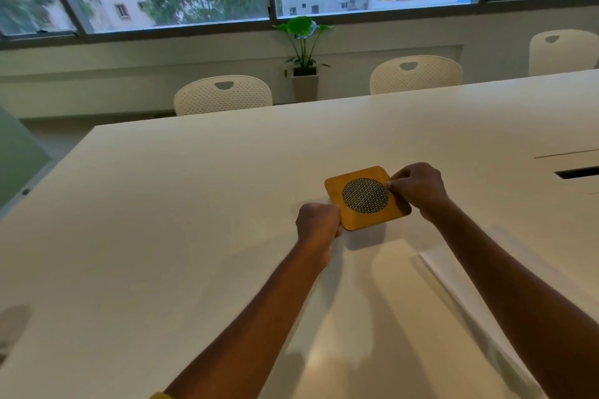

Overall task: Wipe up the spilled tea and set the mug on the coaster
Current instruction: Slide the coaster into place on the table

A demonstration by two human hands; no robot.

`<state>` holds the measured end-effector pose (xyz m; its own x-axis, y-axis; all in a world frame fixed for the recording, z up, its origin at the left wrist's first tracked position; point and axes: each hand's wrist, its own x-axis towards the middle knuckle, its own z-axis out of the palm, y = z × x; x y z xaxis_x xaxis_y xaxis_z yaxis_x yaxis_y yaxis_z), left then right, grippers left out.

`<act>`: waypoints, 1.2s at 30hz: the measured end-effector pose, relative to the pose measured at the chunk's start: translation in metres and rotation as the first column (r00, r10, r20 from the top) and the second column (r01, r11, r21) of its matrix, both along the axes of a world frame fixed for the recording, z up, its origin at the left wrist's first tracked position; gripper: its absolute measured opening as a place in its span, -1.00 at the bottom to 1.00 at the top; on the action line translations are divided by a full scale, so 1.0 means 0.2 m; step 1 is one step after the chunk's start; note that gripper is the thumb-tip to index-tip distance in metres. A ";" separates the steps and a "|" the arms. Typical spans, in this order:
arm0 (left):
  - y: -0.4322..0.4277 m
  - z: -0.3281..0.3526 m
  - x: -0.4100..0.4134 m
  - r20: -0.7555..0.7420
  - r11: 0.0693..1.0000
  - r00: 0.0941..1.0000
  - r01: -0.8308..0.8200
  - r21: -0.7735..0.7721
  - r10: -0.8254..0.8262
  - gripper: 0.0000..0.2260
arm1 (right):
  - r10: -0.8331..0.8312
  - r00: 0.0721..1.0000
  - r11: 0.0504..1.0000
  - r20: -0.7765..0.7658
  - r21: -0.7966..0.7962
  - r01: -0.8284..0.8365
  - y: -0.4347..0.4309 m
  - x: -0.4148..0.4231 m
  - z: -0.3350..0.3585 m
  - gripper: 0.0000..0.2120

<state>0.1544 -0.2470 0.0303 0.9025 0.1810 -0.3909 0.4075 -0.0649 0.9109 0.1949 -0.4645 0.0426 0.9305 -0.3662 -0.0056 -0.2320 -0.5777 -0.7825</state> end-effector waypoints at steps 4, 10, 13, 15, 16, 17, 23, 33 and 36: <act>0.32 0.05 -0.13 0.062 0.998 0.996 -0.069 0.001 0.069 -0.76 | 0.072 0.997 0.996 0.037 0.054 -0.074 0.31 -0.04 0.02 -0.90; 0.77 0.08 -0.27 0.075 0.990 0.987 -0.137 -0.024 0.139 -0.82 | 0.126 0.989 0.984 0.080 0.113 -0.134 0.76 -0.12 -0.04 -0.91; 0.97 0.07 -0.33 0.034 0.991 0.990 -0.134 -0.030 0.135 -0.93 | 0.138 0.988 0.981 0.073 0.127 -0.146 0.95 -0.15 -0.09 -0.89; 1.08 0.05 -0.36 -0.016 0.992 0.993 -0.117 -0.046 0.116 -0.95 | 0.123 0.991 0.985 0.057 0.112 -0.128 1.06 -0.19 -0.13 -0.88; 1.13 0.04 -0.37 -0.042 0.993 0.993 -0.112 -0.048 0.110 -0.95 | 0.111 0.993 0.988 0.048 0.098 -0.115 1.11 -0.21 -0.15 -0.88; 1.17 0.03 -0.38 -0.064 0.993 0.992 -0.108 -0.042 0.105 -0.94 | 0.103 0.994 0.991 0.038 0.084 -0.106 1.16 -0.23 -0.17 -0.89; 1.33 -0.06 -0.39 -0.120 0.998 0.991 -0.064 -0.001 0.063 -0.83 | 0.098 0.995 0.994 -0.014 0.043 -0.098 1.31 -0.28 -0.28 -0.87; 1.39 -0.15 -0.26 -0.113 0.996 0.993 -0.026 0.090 0.036 -0.83 | 0.062 0.995 0.996 -0.081 -0.054 -0.066 1.38 -0.24 -0.35 -0.80; 1.39 -0.17 -0.23 -0.104 0.991 0.993 -0.034 0.132 0.048 -0.80 | 0.043 0.996 0.997 -0.075 -0.064 -0.048 1.39 -0.24 -0.37 -0.81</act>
<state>0.1082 0.0315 -0.0030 0.8475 0.2727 -0.4555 0.5069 -0.1608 0.8469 0.1474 -0.1875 -0.0319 0.9441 -0.3255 -0.0517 -0.2597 -0.6382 -0.7248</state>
